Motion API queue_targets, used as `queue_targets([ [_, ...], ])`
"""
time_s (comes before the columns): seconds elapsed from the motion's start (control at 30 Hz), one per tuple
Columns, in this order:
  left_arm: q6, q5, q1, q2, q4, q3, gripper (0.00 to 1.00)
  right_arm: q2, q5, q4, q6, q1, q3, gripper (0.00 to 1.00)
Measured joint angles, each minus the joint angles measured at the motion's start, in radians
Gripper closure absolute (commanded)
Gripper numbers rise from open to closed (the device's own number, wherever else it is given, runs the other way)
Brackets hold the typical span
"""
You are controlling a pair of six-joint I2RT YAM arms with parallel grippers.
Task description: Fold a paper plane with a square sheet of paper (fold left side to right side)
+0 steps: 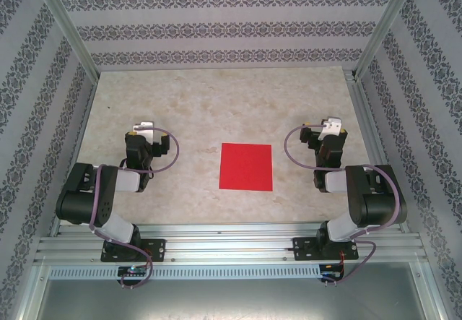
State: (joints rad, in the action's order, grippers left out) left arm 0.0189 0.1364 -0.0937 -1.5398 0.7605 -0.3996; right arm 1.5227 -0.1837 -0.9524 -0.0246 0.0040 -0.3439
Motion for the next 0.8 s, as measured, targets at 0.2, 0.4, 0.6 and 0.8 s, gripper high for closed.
queue_targets([
  [0.2,-0.071,-0.018,0.000,0.295,-0.283,-0.121,0.00,-0.308,-0.025,0.301,-0.047,0.000,-0.050,0.02],
  [0.4,-0.257,-0.187,-0.001,0.404,-0.518,-0.291,0.00,-0.487,0.000,0.660,-0.193,0.008,-0.212,0.02],
  [0.6,-0.375,-0.385,-0.089,0.363,-0.686,-0.304,0.02,-0.465,0.040,0.919,-0.360,0.123,-0.230,0.02],
  [0.8,-0.431,-0.527,-0.267,0.245,-0.783,-0.322,0.09,-0.303,0.050,1.078,-0.479,0.338,-0.260,0.02],
])
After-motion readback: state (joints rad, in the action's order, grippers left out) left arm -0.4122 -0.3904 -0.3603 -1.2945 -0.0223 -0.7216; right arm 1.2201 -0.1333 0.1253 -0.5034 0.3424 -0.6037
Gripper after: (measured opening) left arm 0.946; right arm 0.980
